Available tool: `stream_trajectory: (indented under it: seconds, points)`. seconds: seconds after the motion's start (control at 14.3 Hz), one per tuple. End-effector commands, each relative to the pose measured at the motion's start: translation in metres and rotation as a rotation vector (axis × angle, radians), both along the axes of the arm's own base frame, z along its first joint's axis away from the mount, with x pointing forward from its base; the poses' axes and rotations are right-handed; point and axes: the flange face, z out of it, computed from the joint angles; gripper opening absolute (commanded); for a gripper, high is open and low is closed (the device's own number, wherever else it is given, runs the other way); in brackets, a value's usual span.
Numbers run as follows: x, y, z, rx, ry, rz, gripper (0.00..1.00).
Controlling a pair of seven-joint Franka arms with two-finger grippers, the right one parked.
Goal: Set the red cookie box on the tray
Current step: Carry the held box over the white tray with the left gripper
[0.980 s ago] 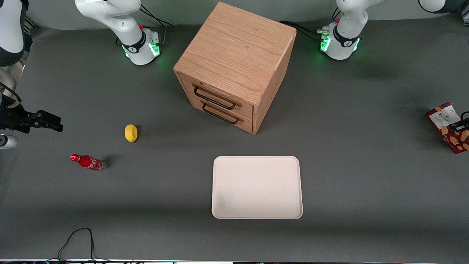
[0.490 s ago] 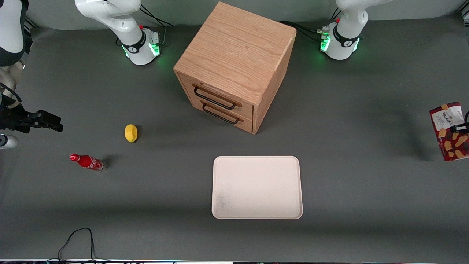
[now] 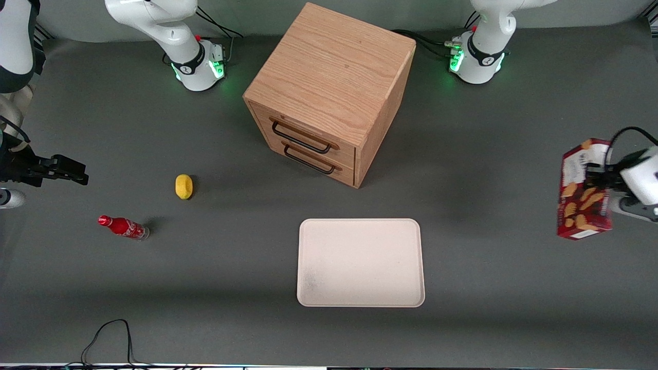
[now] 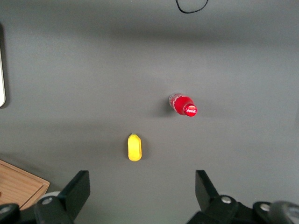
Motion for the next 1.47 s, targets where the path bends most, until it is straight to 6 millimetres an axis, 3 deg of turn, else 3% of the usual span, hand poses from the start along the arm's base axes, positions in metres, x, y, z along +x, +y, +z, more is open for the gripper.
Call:
stream_trajectory:
  seconds: [0.0, 0.14, 0.35, 0.63, 0.98, 1.4]
  points:
    - [0.015, -0.073, 0.008, -0.025, -0.022, 0.053, 0.0]
    - [0.03, -0.127, 0.007, -0.043, -0.054, 0.091, 0.0]
    - [0.047, -0.185, -0.029, -0.06, -0.067, 0.09, 0.0]
    - [0.06, -0.231, -0.094, -0.068, -0.065, 0.088, 0.0]
    - [0.074, -0.272, -0.182, -0.06, -0.09, 0.2, 0.0]
    - [0.072, -0.289, -0.266, -0.007, -0.043, 0.286, 0.0]
